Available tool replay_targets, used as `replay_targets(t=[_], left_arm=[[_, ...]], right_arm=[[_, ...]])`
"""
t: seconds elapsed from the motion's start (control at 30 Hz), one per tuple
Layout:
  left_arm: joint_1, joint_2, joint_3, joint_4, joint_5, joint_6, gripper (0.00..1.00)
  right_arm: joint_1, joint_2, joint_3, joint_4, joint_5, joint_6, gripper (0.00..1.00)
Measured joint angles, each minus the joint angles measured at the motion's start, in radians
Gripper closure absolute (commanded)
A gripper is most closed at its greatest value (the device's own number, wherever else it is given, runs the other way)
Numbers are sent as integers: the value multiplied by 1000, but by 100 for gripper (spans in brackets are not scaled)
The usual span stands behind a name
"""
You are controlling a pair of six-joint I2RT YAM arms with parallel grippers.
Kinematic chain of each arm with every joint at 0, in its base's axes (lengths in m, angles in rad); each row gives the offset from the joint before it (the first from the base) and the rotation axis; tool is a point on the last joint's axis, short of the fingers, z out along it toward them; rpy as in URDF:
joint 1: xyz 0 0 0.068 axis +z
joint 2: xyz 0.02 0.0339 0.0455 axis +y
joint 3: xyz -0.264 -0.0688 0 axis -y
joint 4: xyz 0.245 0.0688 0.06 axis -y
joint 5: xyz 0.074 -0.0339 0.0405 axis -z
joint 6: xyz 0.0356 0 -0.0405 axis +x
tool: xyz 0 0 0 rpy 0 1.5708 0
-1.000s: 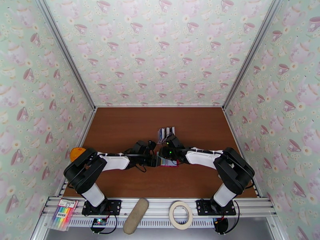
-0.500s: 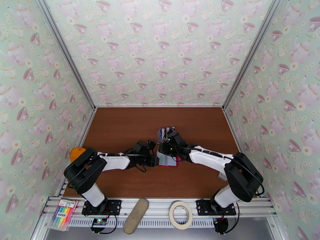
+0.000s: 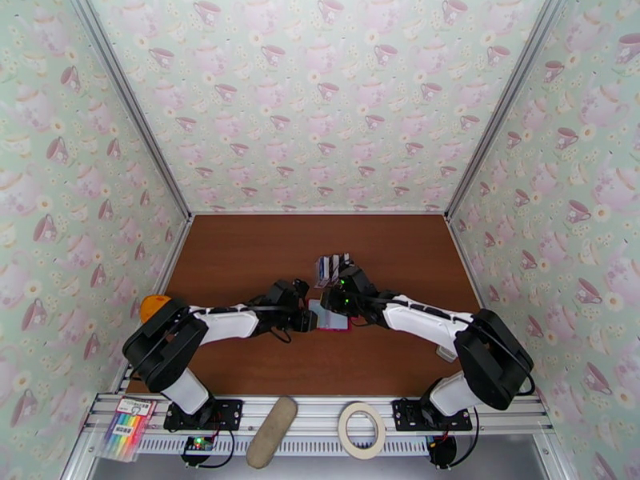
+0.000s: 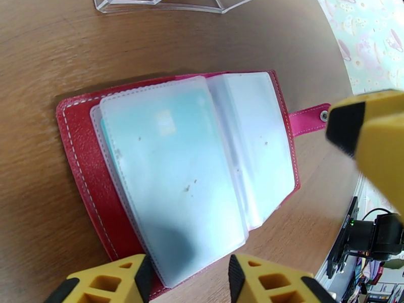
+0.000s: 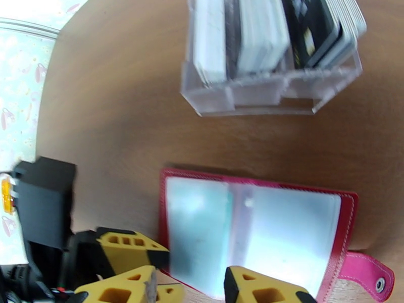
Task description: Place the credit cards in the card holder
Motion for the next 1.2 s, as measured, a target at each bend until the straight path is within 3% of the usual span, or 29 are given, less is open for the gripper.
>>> replay_targets(t=[0.63,1.0,1.2], left_arm=[[0,-54,67,-171,-37,38,46],[32,-58,174,-213,-64,50,46],[66,-13,284,-217,-76,48,46]], right_arm=[[-13,-11,26,-60,61,-49,53],[-35,-23,128,-180,159,-118,51],[-66,-23,202,-236,196,-168,39]])
